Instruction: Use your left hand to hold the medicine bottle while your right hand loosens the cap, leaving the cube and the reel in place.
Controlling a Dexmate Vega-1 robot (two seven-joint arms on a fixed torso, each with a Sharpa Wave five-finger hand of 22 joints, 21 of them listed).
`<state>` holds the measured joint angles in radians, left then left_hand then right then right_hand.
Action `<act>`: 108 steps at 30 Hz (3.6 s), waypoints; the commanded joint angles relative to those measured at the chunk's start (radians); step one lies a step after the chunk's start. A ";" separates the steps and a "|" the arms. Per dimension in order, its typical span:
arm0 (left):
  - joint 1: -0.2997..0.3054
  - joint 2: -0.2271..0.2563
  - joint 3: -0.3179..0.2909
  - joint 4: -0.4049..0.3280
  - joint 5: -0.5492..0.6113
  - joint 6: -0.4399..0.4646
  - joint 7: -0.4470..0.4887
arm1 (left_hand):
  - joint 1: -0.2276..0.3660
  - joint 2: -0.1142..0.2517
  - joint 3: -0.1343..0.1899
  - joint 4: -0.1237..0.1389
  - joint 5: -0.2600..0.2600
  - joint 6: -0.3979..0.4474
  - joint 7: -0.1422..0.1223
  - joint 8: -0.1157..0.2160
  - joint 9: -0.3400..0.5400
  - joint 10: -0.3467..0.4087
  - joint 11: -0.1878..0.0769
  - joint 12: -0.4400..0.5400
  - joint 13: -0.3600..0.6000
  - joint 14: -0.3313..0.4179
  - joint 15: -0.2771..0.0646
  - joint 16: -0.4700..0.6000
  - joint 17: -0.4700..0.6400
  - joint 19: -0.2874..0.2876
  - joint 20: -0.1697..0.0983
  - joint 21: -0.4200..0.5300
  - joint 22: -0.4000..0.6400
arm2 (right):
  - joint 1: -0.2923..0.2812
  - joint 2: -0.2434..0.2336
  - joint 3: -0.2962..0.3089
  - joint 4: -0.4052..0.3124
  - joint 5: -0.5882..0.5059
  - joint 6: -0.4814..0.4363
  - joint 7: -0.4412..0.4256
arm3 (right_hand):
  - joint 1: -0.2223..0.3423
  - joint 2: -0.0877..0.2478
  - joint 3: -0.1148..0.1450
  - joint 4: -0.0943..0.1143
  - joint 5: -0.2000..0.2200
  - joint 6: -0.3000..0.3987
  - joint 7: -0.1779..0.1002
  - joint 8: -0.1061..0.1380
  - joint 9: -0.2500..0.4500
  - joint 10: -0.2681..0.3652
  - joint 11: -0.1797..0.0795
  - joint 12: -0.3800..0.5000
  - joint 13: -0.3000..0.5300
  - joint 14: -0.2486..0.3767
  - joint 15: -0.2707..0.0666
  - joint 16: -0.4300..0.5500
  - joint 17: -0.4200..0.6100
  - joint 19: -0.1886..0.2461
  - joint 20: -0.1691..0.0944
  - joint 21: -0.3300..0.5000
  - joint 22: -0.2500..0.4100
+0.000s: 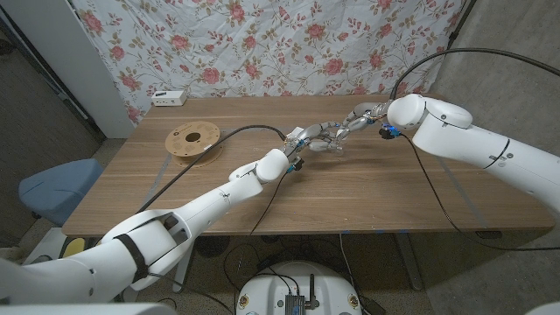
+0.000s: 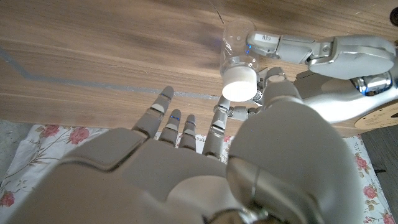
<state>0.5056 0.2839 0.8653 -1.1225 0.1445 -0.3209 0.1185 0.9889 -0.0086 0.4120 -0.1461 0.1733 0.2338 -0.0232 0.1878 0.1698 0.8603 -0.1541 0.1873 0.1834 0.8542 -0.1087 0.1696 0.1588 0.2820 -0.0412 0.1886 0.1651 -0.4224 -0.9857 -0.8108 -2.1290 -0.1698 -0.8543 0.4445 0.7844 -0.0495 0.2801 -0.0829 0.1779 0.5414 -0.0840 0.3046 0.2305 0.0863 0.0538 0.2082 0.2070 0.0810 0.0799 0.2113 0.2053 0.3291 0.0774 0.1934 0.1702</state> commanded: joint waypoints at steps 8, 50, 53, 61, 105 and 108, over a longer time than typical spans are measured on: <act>-0.007 -0.005 0.002 0.012 -0.005 0.000 -0.003 | -0.001 0.004 0.012 0.001 0.007 0.003 -0.005 -0.002 0.005 0.018 -0.005 0.008 0.004 0.008 -0.101 0.002 0.001 0.005 -0.114 -0.002 0.002 | 0.010 0.015 -0.020 0.013 -0.033 -0.033 -0.015 | 0.014 0.024 0.008 -0.015 0.005 0.049 0.001 0.024 0.012 0.025 -0.001 0.011 0.003 0.023 -0.004 0.013 0.002 0.023 -0.003 0.010 0.004; 0.019 0.013 -0.001 -0.037 -0.003 0.020 -0.001 | -0.008 0.002 0.018 0.002 0.006 0.006 -0.019 -0.002 0.005 0.015 -0.004 0.007 0.004 0.009 -0.097 0.002 0.001 0.005 -0.113 -0.002 0.002 | -0.028 0.008 -0.013 -0.026 -0.053 -0.056 -0.069 | 0.069 0.064 0.036 -0.061 0.007 0.179 -0.043 0.101 0.038 0.085 -0.049 0.015 0.001 0.074 -0.029 0.028 0.003 0.057 -0.018 0.014 0.004; 0.020 0.014 -0.002 -0.038 -0.001 0.018 0.001 | -0.008 0.003 0.019 0.002 0.006 0.007 -0.019 -0.002 0.005 0.016 -0.007 0.007 0.004 0.009 -0.098 0.002 0.001 0.005 -0.113 -0.002 0.002 | -0.034 0.005 -0.006 -0.031 -0.045 -0.052 -0.072 | 0.075 0.066 0.039 -0.065 0.007 0.181 -0.047 0.102 0.037 0.086 -0.057 0.013 0.001 0.075 -0.030 0.028 0.003 0.058 -0.019 0.013 0.004; 0.024 0.019 -0.004 -0.047 0.001 0.018 0.000 | -0.010 0.003 0.021 0.002 0.006 0.007 -0.019 -0.002 0.005 0.015 -0.007 0.007 0.004 0.010 -0.098 0.002 0.001 0.005 -0.112 -0.002 0.002 | -0.047 0.000 0.009 -0.040 -0.029 -0.041 -0.085 | 0.108 0.079 0.054 -0.079 0.010 0.191 -0.058 0.109 0.037 0.092 -0.069 0.011 0.001 0.078 -0.039 0.027 0.003 0.059 -0.023 0.011 0.004; 0.037 0.023 -0.006 -0.061 0.005 0.013 0.002 | -0.015 0.001 0.028 0.001 0.005 0.010 -0.025 -0.002 0.005 0.016 -0.006 0.007 0.004 0.011 -0.097 0.003 0.001 0.006 -0.112 -0.002 0.002 | -0.118 -0.034 0.104 -0.054 0.107 0.029 -0.128 | 0.254 0.165 0.129 -0.102 0.019 0.202 -0.098 0.120 0.031 0.086 -0.131 -0.006 0.000 0.064 -0.078 0.018 0.005 0.039 -0.050 0.002 0.004; 0.039 0.024 -0.007 -0.064 0.005 0.015 0.001 | -0.015 0.001 0.029 0.001 0.005 0.009 -0.025 -0.002 0.005 0.015 -0.005 0.007 0.004 0.012 -0.097 0.003 0.001 0.005 -0.112 -0.002 0.002 | -0.121 -0.035 0.109 -0.052 0.117 0.038 -0.131 | 0.262 0.169 0.133 -0.102 0.020 0.202 -0.100 0.120 0.030 0.085 -0.132 -0.006 0.000 0.063 -0.079 0.018 0.005 0.038 -0.051 0.001 0.004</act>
<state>0.5414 0.3074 0.8593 -1.1858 0.1481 -0.2994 0.1186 0.9727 -0.0136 0.4328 -0.1448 0.1739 0.2429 -0.0393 0.1878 0.1698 0.8650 -0.1520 0.1880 0.1833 0.8558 -0.1071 0.1696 0.1588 0.2820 -0.0412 0.1886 0.1651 -0.5295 -1.0120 -0.7219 -2.1782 -0.0866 -0.8330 0.3227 1.0366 0.1124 0.4036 -0.1858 0.1936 0.7198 -0.1597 0.4215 0.2565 0.1679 -0.0719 0.2031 0.2047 0.1425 0.0032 0.2295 0.2069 0.3651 0.0375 0.1959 0.1702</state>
